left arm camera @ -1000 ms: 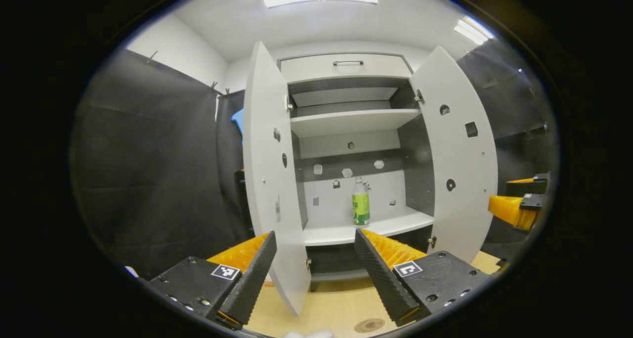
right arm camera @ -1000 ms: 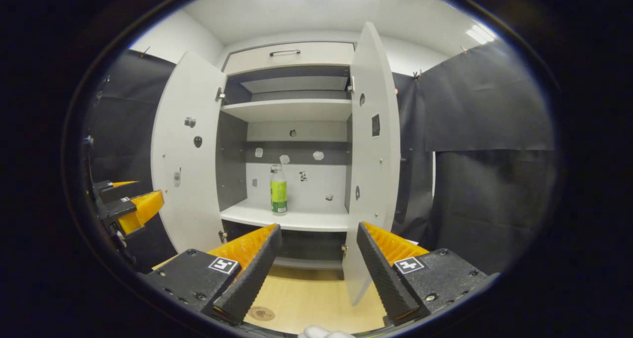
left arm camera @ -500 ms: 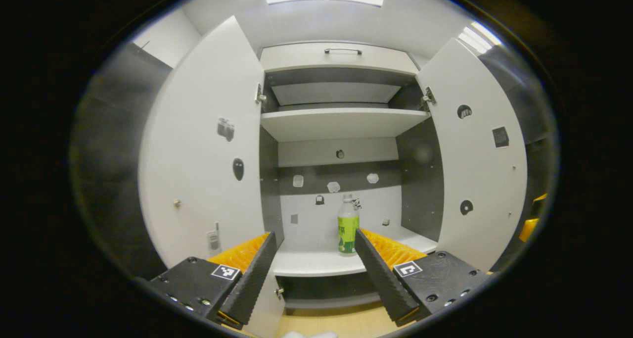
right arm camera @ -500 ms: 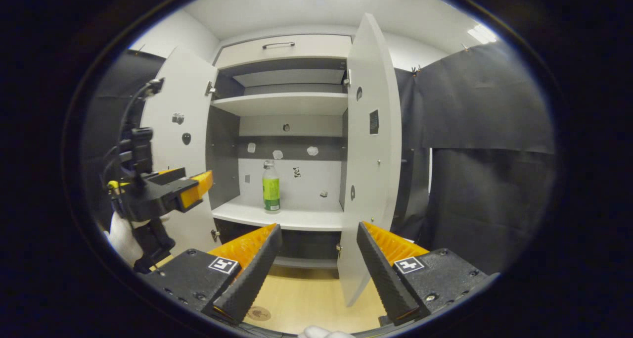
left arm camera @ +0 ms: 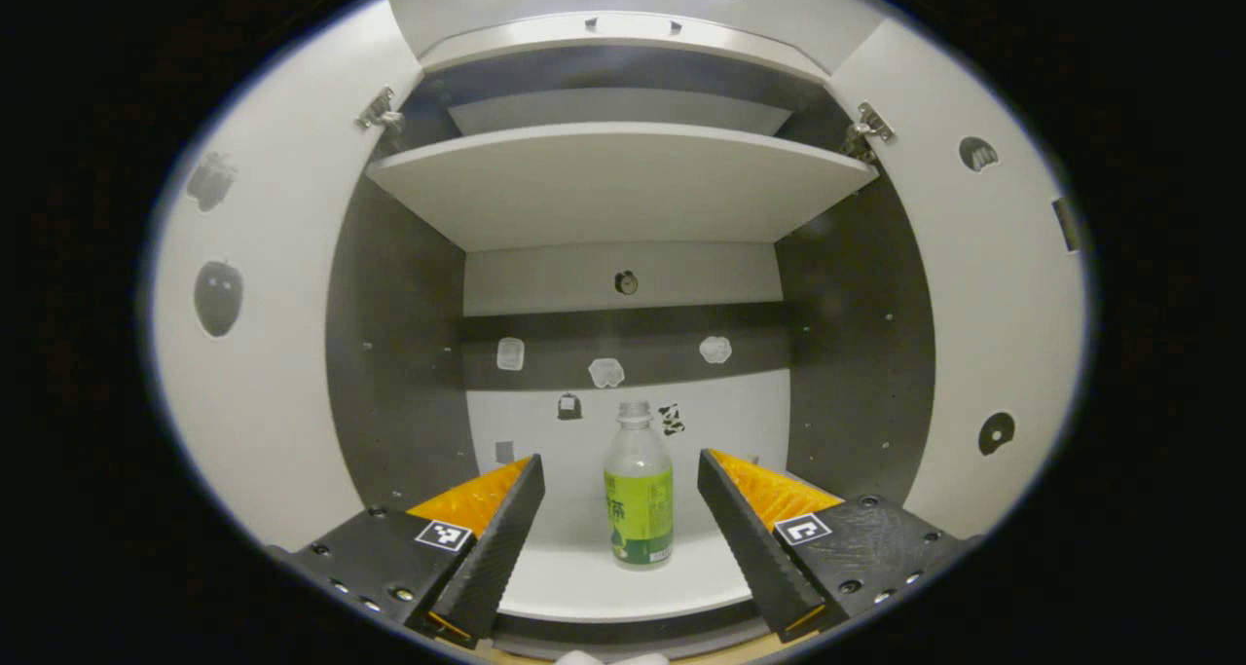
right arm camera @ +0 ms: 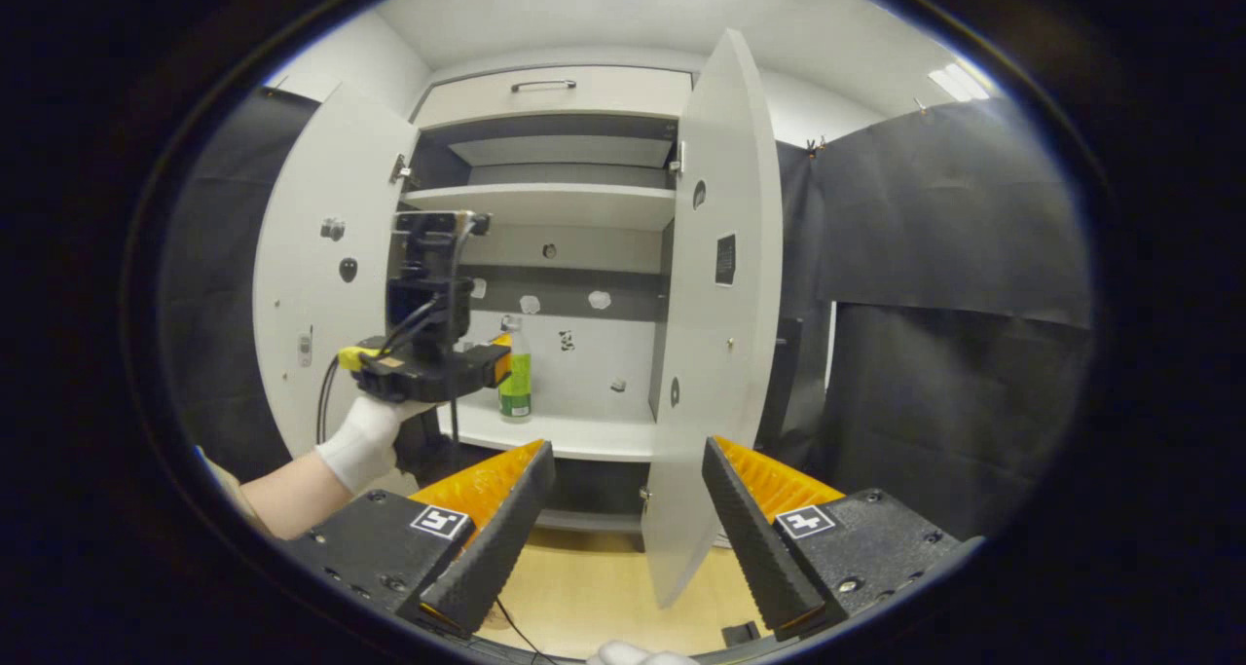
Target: Grasp the bottle in the cabinet with the left hand and place it on the coaster, then close the right door with the right hand and the left door with the left hand.
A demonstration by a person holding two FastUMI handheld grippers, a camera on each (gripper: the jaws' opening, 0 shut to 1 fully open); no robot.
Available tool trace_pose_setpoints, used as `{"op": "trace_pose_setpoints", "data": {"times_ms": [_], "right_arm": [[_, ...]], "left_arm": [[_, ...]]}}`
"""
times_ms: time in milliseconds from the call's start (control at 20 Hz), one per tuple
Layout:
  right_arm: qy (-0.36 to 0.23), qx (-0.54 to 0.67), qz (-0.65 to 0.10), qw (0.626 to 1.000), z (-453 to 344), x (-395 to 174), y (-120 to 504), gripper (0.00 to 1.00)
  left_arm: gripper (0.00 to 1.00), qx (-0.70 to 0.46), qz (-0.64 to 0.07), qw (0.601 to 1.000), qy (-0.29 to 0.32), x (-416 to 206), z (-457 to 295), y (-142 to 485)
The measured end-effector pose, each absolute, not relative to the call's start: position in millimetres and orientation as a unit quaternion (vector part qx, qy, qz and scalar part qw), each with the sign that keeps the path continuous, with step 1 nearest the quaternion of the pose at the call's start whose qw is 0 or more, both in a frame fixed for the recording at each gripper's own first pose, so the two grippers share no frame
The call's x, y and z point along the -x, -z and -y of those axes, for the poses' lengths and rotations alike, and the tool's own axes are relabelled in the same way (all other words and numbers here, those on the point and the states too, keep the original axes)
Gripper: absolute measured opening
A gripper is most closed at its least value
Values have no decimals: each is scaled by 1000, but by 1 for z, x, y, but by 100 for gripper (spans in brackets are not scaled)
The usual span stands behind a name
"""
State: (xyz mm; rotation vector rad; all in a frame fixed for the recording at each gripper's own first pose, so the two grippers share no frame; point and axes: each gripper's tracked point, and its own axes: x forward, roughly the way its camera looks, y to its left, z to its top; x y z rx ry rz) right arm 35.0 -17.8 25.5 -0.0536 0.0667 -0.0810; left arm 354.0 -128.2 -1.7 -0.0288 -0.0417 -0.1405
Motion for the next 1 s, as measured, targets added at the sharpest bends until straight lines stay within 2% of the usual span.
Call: {"op": "trace_pose_setpoints", "data": {"times_ms": [350,850,950,1000], "right_arm": [[52,40,-58,996,23,-39,-11,100],[53,39,-68,996,30,-44,-4,99],[52,36,-70,995,31,-44,-4,99],[52,35,-68,996,32,-44,-6,100]], "left_arm": [[97,13,-19,998,57,-430,144,49],[99,32,-34,998,50,-463,147,63],[79,31,-35,998,48,-463,148,62],[75,35,-39,997,48,-459,148,62]]}}
